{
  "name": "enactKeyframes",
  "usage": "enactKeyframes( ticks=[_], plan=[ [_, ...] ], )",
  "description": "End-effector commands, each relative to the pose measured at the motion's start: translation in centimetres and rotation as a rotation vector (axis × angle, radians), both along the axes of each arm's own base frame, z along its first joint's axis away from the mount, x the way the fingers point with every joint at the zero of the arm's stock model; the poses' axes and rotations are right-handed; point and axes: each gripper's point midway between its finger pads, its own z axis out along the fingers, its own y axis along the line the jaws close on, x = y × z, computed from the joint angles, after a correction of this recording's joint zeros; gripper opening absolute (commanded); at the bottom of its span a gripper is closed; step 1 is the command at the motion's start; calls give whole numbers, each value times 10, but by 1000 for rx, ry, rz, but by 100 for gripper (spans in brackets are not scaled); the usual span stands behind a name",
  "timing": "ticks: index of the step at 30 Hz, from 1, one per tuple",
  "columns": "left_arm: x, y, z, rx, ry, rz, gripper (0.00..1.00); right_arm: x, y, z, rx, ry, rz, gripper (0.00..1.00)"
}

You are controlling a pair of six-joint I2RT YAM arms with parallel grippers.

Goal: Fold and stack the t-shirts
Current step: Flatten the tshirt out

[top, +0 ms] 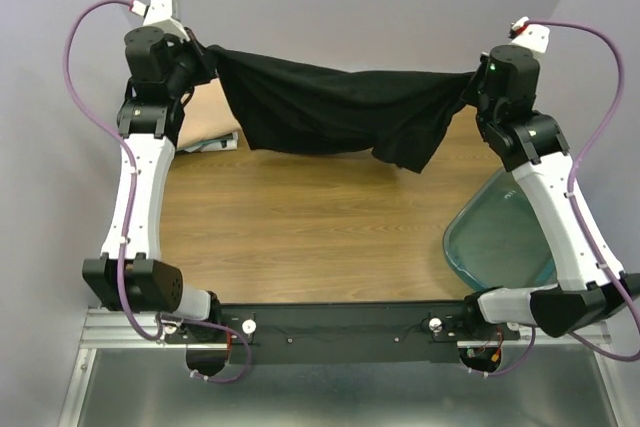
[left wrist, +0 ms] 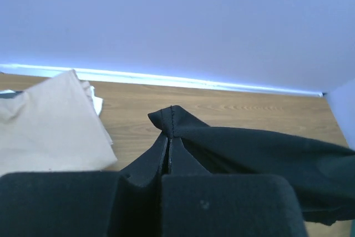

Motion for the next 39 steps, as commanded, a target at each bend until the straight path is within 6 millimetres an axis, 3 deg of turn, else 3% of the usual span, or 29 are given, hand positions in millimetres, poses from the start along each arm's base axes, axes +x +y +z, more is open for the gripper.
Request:
enactKeyframes(
  ticks=[1,4,5,6,8,9,11,12,13,14,17,20,24,28,31,35,39],
  plan=[
    [-20,-3,-13,16,42,-47,0,-20,-29,19,-62,-30,-110,1],
    [-18,-13,-41,-12,89,-100,0,-17,-28,-11,-84,36,-108,1],
    [-12,-15,-65,-20,147,-114,0,-15,-26,-23,-79,60,-103,1],
    [-10,-17,-80,-26,182,-120,0,-11,-23,-50,-92,122,-93,0],
    [-2,-17,-106,-26,239,-124,1,-7,-20,-76,-91,179,-90,0],
    [6,-17,-131,-24,282,-121,10,-4,-20,-89,-96,208,-94,1],
    [20,-15,-157,-10,306,-116,23,6,-19,-127,-111,297,-96,0],
    [25,-15,-164,-7,313,-116,27,10,-23,-139,-111,328,-104,1],
    [29,-14,-171,1,324,-115,32,20,-20,-164,-117,388,-93,0],
    [33,-10,-178,11,335,-100,42,25,-21,-173,-108,410,-91,0],
    [37,-7,-203,18,389,-84,46,42,-18,-214,-91,508,-66,0],
    [20,-15,-220,24,422,-86,49,56,-12,-229,-74,540,-43,0],
    [-20,-56,-260,35,491,-172,52,68,0,-254,-35,588,-4,1],
    [-46,-80,-297,24,567,-215,52,67,9,-261,1,605,26,1],
    [-54,-79,-320,41,622,-189,52,62,9,-263,6,615,32,4],
    [-54,-68,-337,76,663,-131,51,54,12,-265,31,622,41,4],
    [-42,-62,-334,111,640,-99,50,48,15,-267,55,629,49,4]
  ],
)
